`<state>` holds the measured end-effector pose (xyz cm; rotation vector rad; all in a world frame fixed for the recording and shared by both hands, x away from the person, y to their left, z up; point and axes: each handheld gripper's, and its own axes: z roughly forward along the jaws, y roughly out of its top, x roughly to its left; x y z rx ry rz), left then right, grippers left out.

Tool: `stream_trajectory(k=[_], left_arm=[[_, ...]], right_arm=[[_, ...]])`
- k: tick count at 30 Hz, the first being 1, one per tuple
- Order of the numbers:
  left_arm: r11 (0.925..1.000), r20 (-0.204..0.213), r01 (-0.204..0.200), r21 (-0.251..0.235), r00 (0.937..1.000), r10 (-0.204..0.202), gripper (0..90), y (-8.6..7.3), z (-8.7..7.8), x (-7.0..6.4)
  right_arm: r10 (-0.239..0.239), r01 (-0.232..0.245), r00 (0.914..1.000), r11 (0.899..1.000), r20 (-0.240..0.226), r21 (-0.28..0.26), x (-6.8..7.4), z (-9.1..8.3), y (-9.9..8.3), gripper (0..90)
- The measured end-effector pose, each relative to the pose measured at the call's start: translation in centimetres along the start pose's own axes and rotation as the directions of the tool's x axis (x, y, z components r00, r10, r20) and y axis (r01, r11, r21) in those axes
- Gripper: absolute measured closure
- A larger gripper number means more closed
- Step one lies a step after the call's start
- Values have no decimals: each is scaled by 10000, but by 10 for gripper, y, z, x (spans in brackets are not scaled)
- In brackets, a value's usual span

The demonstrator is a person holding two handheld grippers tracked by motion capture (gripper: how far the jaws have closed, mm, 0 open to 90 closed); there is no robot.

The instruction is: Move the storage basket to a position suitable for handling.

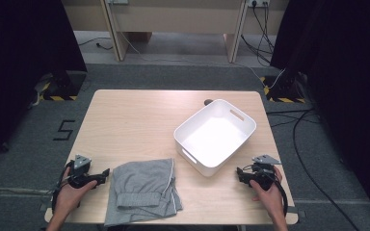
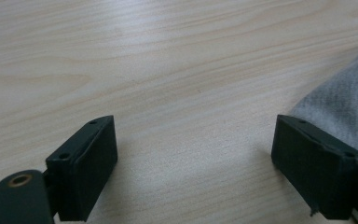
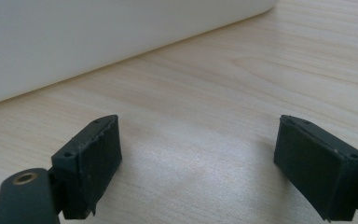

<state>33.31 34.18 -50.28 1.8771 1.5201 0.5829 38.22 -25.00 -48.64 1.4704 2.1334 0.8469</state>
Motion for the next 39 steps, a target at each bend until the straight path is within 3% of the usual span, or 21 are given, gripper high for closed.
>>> stream_trajectory(k=[18,20,25,29,31,35,39], left_arm=[[10000,-2,-34,-20,10000,34,143,0,0,0],[9998,11,125,-152,9999,-125,162,0,-2,0],[9970,594,531,-560,9970,-498,168,7,-8,-7],[9957,915,211,-897,9957,-129,168,18,-18,-25],[9943,1371,192,-1048,9905,-47,168,25,-23,-35],[9922,2247,-168,-1234,9734,444,167,40,-30,-63],[9874,2992,-454,-1516,9500,896,167,60,-33,-93]], right_arm=[[-164,164,9996,9999,-211,6,0,-4,-4,147],[-167,168,9996,9999,-218,7,-1,-4,-4,148],[-97,96,9997,9999,-234,-81,0,-5,-4,176],[311,-353,9978,9969,-590,-703,-4,-12,-1,184],[323,-376,9978,9948,-572,-942,-6,-16,1,186],[532,-608,9964,9912,-664,-1177,-9,-22,2,190],[568,-641,9962,9915,-662,-1132,-11,-22,2,189]])
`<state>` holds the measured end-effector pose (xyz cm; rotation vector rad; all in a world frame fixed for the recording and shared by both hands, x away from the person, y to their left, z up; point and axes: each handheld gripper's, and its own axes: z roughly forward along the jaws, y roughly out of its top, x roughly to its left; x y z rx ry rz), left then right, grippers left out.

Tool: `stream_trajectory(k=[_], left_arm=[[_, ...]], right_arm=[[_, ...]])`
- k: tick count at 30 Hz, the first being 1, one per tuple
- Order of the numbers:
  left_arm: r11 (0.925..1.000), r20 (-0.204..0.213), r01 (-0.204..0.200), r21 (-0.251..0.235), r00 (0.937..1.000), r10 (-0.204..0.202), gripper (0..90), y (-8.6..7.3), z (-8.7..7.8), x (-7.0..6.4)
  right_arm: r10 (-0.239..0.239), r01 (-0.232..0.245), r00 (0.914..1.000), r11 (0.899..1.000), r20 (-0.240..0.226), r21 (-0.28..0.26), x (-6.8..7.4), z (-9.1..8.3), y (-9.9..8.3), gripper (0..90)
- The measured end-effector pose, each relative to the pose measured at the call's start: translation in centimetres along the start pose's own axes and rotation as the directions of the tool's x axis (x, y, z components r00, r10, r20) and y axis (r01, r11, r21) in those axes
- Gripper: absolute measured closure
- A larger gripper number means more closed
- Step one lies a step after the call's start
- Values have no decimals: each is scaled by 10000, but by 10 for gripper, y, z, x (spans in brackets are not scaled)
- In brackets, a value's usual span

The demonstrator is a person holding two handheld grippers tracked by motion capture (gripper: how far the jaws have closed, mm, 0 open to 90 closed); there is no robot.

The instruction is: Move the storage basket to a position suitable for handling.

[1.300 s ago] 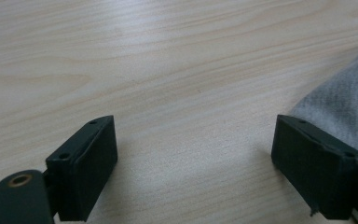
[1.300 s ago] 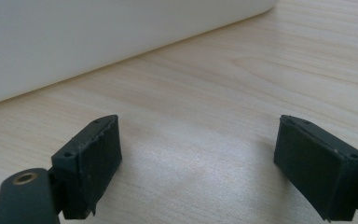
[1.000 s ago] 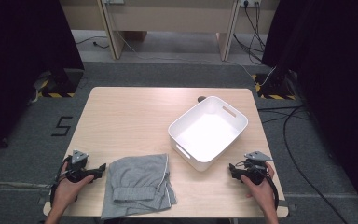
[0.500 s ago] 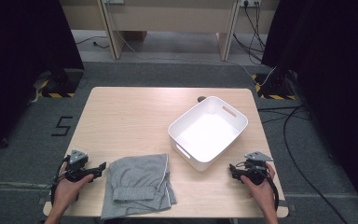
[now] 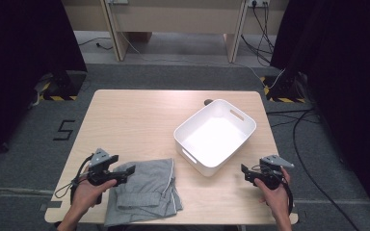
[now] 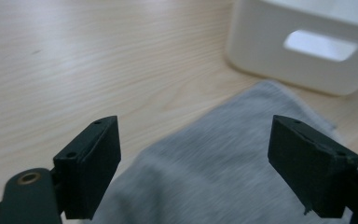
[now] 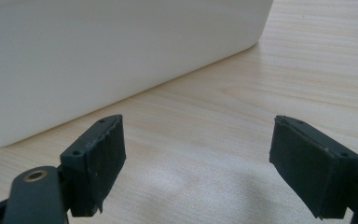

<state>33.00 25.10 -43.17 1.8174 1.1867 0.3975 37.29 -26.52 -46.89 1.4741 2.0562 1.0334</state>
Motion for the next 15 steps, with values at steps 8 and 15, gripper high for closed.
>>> stream_trajectory(k=[8,15], left_arm=[[9980,1287,-590,214,9901,557,163,47,45,-47],[9972,1768,-253,698,9842,126,254,74,80,-61]], right_arm=[[-51,50,10000,9999,74,87,-1,0,-1,193],[-191,189,9997,9997,121,179,-1,0,-2,192]])
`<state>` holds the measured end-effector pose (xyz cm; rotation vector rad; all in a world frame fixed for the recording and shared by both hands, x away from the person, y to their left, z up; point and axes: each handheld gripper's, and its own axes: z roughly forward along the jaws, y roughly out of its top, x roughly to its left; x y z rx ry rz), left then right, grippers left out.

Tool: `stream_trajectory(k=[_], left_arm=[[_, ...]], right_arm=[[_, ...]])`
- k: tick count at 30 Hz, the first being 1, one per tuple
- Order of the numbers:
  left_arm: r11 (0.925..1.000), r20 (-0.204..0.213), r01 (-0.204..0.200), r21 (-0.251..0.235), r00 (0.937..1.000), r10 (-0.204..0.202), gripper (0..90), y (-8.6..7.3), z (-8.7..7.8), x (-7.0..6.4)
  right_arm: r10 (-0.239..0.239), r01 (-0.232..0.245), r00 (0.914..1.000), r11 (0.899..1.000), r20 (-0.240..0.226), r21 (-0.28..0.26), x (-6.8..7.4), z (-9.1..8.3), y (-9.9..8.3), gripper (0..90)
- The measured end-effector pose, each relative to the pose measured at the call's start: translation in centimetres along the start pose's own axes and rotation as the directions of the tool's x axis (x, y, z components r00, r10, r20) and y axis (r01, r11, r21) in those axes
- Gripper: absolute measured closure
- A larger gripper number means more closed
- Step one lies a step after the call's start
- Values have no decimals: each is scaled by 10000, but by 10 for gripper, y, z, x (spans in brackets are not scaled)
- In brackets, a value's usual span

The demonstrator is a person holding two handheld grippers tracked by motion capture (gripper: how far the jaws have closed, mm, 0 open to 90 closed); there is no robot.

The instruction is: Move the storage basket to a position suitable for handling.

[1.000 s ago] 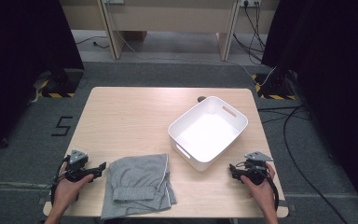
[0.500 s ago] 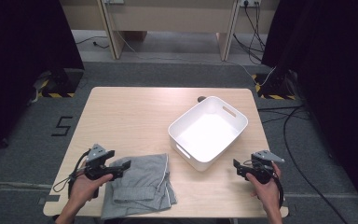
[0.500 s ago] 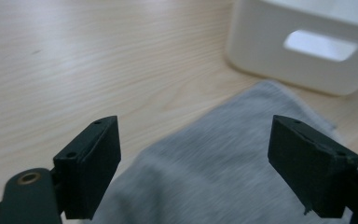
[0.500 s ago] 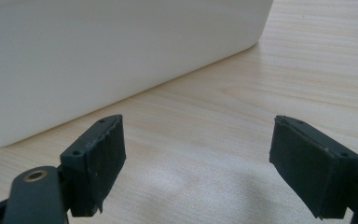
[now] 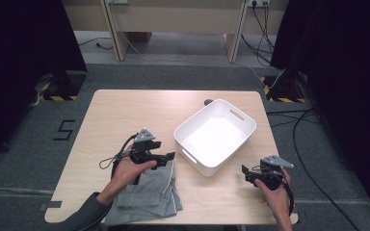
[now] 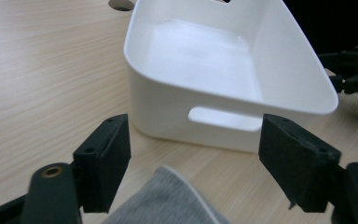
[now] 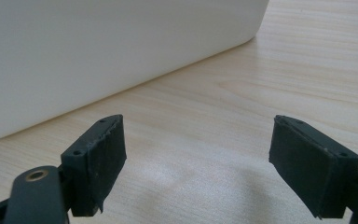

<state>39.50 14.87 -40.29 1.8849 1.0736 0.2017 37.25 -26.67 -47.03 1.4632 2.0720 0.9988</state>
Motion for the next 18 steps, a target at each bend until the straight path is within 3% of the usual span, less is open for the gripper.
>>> stream_trajectory(k=[3,4,6,9,10,12,18], left_arm=[[9991,-80,426,-43,9991,-427,318,13,17,2],[9991,-80,426,-43,9991,-427,338,13,17,2],[9995,-502,307,4,9983,-306,358,20,30,5],[9984,-601,546,139,9968,-537,392,24,40,10],[9981,-876,547,275,9948,-521,416,27,50,14],[9988,-1258,69,475,9921,-9,497,29,58,17],[9971,-1333,-268,709,9904,361,643,35,72,28]], right_arm=[[-149,149,9999,9998,38,111,2,3,0,192],[-113,112,9999,9998,28,154,3,3,0,192],[-119,119,9999,9998,8,129,3,3,0,192],[-179,178,9998,9996,47,204,3,4,-1,191],[-242,240,9997,9995,48,227,3,4,-1,191],[-267,267,9996,9994,5,230,4,5,-1,191],[-420,417,9991,9987,80,302,6,6,-2,191]])
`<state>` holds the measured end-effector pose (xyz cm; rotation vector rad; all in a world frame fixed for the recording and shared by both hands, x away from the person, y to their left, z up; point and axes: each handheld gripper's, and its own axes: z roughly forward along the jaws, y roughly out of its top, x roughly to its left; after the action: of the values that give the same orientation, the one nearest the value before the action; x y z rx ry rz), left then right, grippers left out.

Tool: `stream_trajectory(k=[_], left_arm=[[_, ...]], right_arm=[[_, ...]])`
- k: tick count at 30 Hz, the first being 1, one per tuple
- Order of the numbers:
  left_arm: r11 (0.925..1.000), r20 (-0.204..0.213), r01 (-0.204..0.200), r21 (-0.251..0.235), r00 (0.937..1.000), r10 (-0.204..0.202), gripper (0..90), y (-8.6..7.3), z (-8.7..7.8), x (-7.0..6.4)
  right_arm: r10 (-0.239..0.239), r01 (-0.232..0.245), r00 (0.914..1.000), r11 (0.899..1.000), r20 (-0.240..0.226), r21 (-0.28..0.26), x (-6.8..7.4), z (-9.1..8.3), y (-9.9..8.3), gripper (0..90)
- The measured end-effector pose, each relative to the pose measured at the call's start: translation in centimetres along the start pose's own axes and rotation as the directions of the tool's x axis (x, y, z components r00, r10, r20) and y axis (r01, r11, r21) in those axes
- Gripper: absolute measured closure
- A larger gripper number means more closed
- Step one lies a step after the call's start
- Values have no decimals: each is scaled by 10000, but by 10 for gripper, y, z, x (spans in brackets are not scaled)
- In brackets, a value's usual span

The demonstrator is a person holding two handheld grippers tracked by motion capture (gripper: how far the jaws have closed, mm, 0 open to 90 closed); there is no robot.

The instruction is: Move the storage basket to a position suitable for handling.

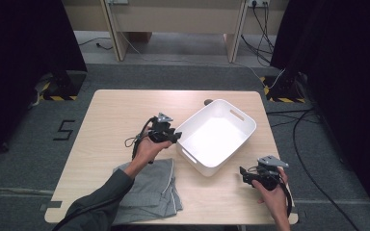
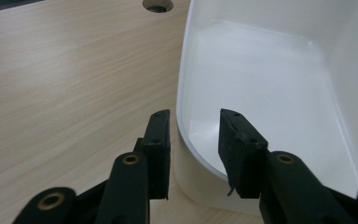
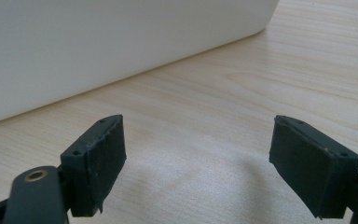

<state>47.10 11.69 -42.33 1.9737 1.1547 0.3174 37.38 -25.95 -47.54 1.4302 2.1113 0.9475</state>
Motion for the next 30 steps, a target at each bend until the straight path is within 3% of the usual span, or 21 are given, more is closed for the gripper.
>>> stream_trajectory(k=[4,8,9,10,14,18,20,22,26,30], left_arm=[[9999,-146,-39,121,9999,41,736,6,5,5],[9985,-888,-366,416,9952,401,816,20,14,16],[9985,-888,-366,416,9952,401,822,20,14,16],[9981,-1179,-391,474,9920,445,822,26,18,24],[9986,-1562,133,520,9877,-50,786,35,22,42],[9977,-2283,540,415,9726,-432,713,38,18,58],[9928,-2134,1164,296,9710,-1075,608,36,13,63],[9903,-1774,1361,271,9756,-1292,550,32,7,61],[9913,-1328,1285,283,9834,-1237,440,26,-3,42],[9958,-1382,854,315,9871,-803,405,23,-8,26]], right_arm=[[27,-27,10000,10000,-3,-3,1,-1,0,191],[-68,68,10000,10000,-2,60,0,0,0,189],[-59,60,10000,9999,-59,117,1,1,0,188],[-81,83,9999,9998,-79,169,2,1,-1,188],[-226,228,9997,9996,-102,193,3,1,-1,187],[-208,211,9997,9995,-135,217,3,1,-1,187],[-154,157,9998,9996,-134,254,3,1,-1,187],[-191,195,9997,9996,-182,205,3,1,-1,187],[-201,206,9997,9993,-147,298,4,2,-1,187],[-199,204,9997,9994,-157,268,5,3,-1,189]])
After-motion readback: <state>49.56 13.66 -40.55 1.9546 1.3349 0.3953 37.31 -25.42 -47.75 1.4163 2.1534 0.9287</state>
